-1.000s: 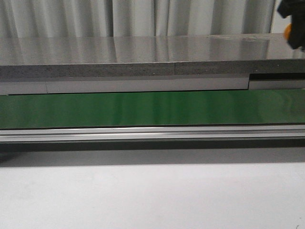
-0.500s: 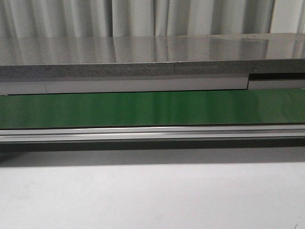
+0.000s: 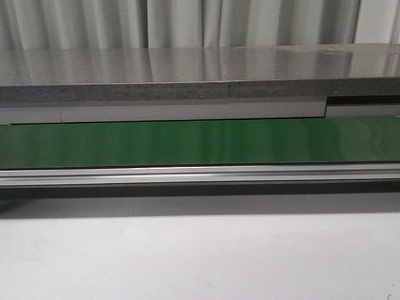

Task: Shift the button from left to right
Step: 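Carry the button off the belt into the green tray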

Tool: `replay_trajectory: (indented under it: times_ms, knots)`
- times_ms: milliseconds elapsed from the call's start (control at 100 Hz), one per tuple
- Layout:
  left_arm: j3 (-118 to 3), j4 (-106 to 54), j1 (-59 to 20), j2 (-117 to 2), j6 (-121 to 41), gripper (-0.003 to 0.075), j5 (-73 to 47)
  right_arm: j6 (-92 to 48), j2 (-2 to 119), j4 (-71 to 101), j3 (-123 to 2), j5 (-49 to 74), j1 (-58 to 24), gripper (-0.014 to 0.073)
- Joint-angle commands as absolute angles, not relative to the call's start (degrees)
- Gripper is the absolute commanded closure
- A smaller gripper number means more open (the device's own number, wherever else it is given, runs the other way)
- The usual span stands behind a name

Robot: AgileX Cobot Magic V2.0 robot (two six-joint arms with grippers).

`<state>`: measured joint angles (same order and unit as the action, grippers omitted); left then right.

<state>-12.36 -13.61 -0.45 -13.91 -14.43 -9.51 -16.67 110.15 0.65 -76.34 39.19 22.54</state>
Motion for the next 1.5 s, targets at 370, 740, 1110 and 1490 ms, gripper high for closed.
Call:
replay_trajectory:
  times_ms: [370,740,1110,1490]
  knots:
    - [-14.03,-14.07,-0.58,-14.4,-14.55,0.0741,-4.77,-17.7,109.27,2.29,-78.16,38.34,22.77,0.0099]
    - [-14.03,-14.07,-0.58,-14.4,-14.55,0.0741,-4.77,-15.52,106.4,2.29,-78.26,36.98,22.79,0.0071]
    - [-14.03,-14.07,-0.58,-14.4,-14.55,0.0741,-4.77,-14.68,91.95,8.3,-77.69,31.24,16.99,0.0073]
    - [-14.03,-14.07,-0.58,-14.4,-14.55,0.0741,-4.77,-14.68,70.43,10.05,-61.19,19.24,3.52,0.0073]
